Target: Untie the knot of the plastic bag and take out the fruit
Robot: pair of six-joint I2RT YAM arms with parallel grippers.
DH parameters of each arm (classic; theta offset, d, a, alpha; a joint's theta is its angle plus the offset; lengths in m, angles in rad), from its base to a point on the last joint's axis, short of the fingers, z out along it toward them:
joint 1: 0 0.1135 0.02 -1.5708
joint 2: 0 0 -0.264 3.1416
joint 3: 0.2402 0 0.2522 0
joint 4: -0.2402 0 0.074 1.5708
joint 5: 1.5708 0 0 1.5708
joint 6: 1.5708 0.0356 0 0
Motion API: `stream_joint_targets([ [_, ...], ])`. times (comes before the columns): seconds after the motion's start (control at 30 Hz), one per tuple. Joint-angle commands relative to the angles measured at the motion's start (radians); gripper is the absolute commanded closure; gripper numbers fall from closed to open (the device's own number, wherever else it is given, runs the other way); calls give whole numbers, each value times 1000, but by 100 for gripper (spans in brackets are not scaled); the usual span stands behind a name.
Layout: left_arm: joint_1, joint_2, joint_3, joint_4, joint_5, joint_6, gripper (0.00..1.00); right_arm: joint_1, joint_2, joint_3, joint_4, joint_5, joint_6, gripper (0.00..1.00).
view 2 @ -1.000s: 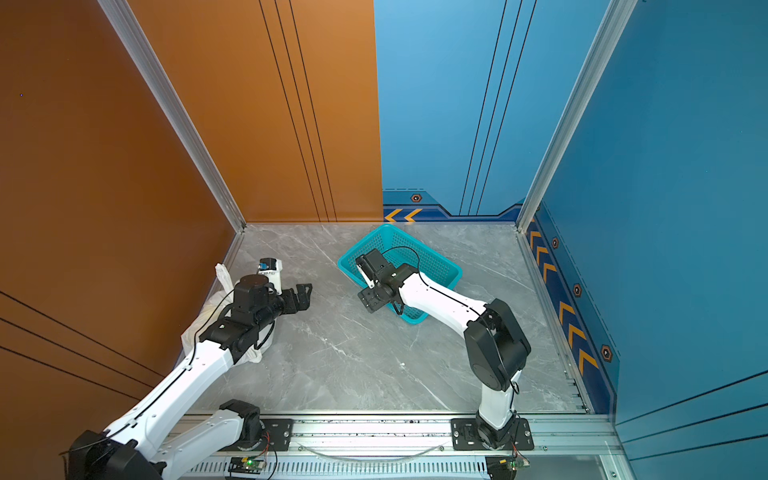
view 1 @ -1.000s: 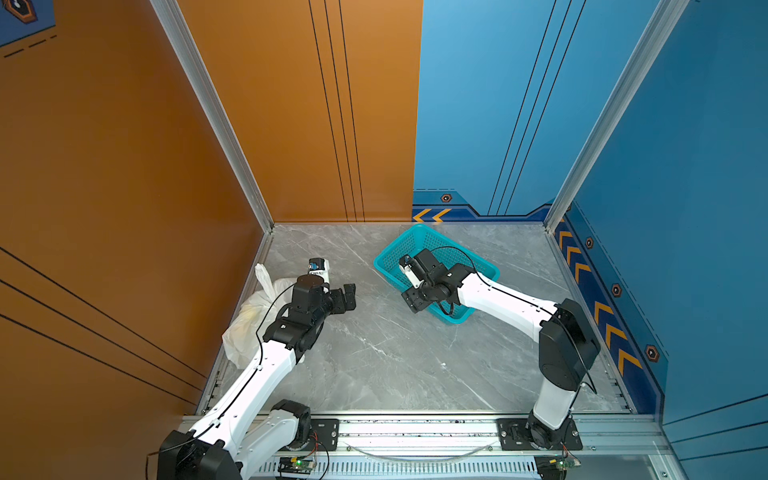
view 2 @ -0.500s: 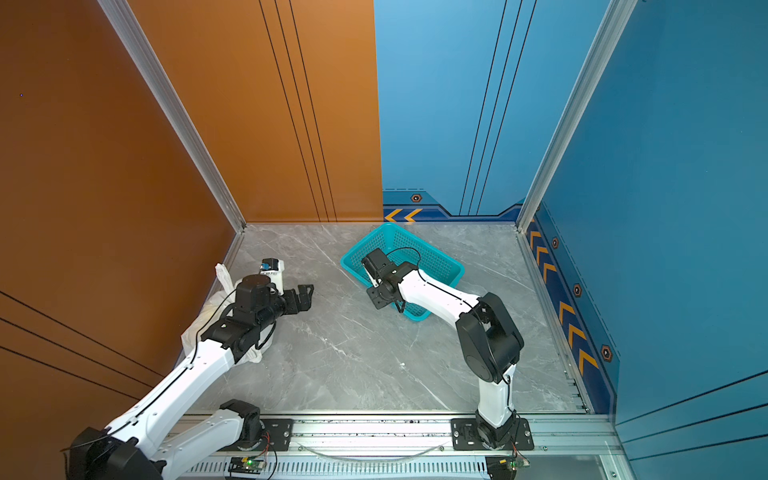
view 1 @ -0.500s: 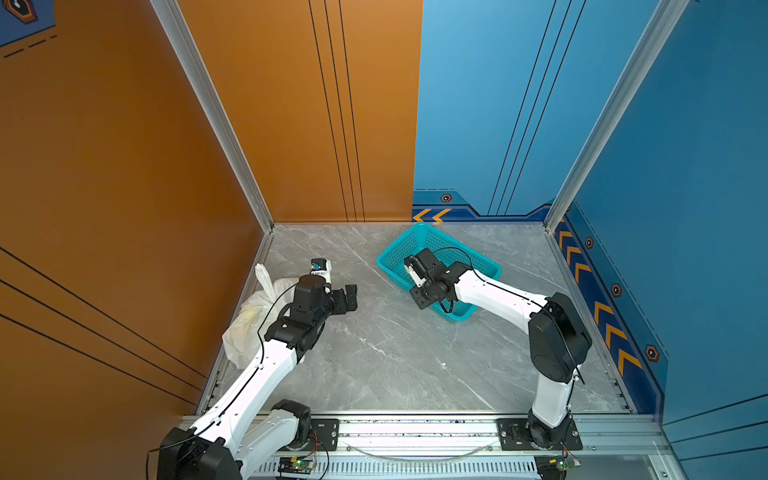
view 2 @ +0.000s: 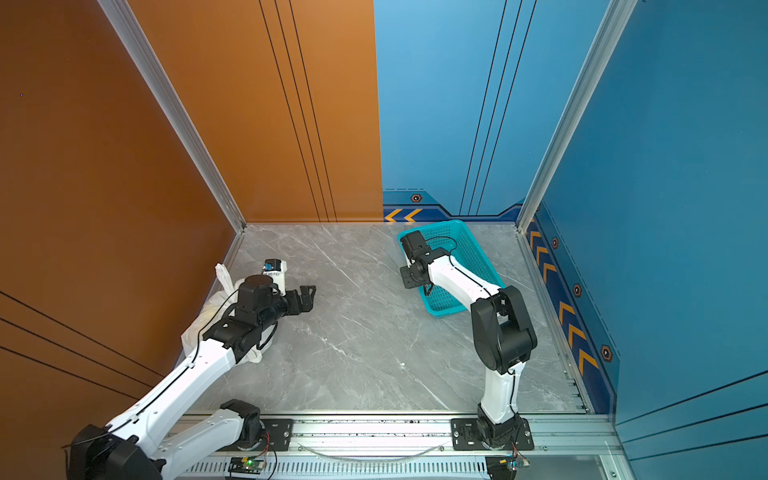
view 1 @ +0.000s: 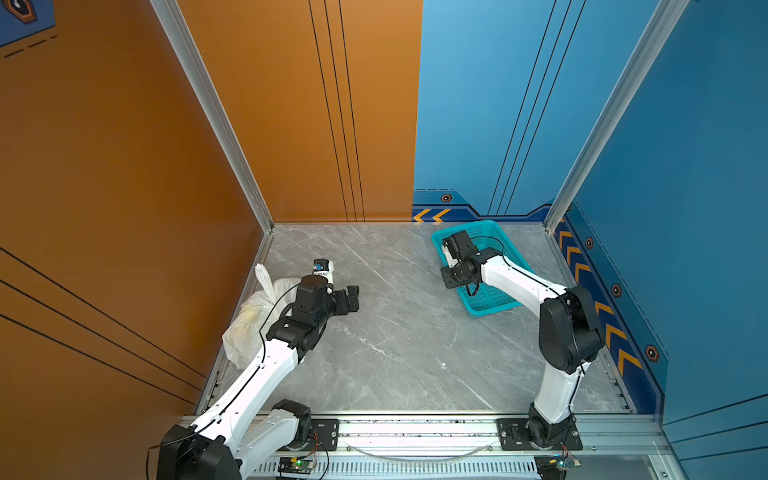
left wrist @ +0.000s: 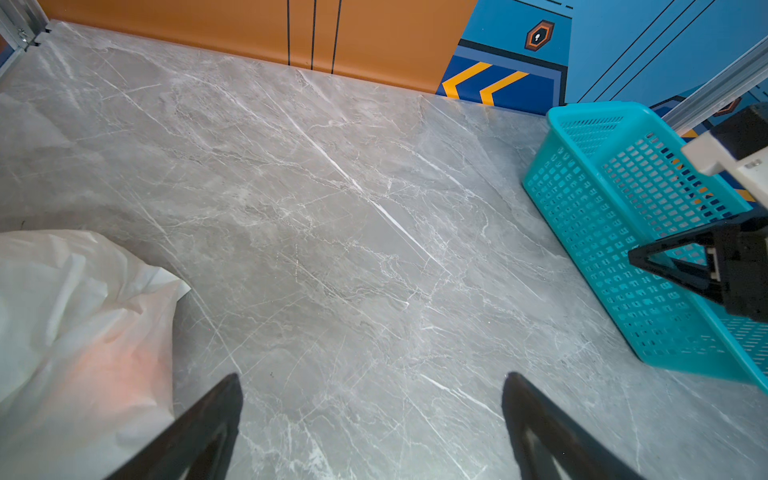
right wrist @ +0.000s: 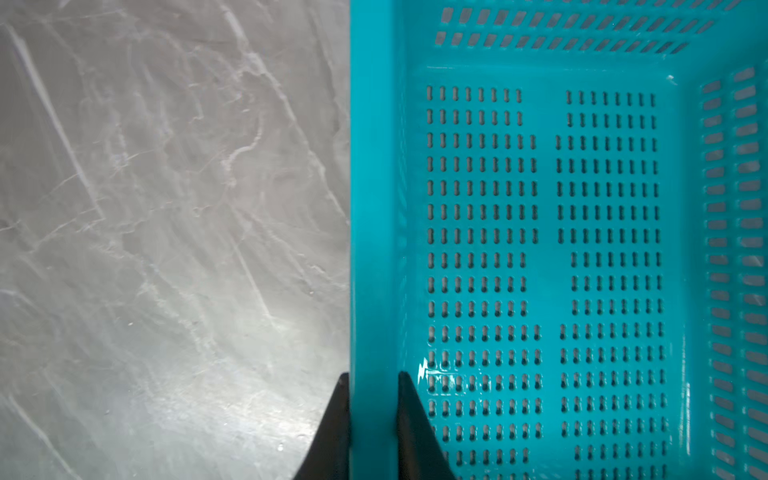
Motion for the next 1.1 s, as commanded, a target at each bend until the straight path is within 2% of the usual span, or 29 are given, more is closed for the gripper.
stream_joint_targets([
  [0.0, -11, 7, 25, -17, -2, -1, 2, -69, 20, 35, -31, 4, 21, 88],
  [0.3, -18, 18, 42, -24, -8, -1, 2, -192, 131, 185, -61, 2, 33, 89],
  [0.6, -23, 18, 66, -65, -16, 5, 2, -231, 280, 339, -106, 32, 63, 89],
  [0.9, -23, 3, 91, -105, -30, 5, 2, -260, 351, 472, -153, 30, 52, 89],
  [1.0, -24, -16, 123, -167, -66, -21, 2, -259, 325, 470, -157, 10, 52, 75],
  [1.07, -27, -40, 153, -235, -111, -33, 2, -251, 291, 467, -159, 7, 51, 62],
])
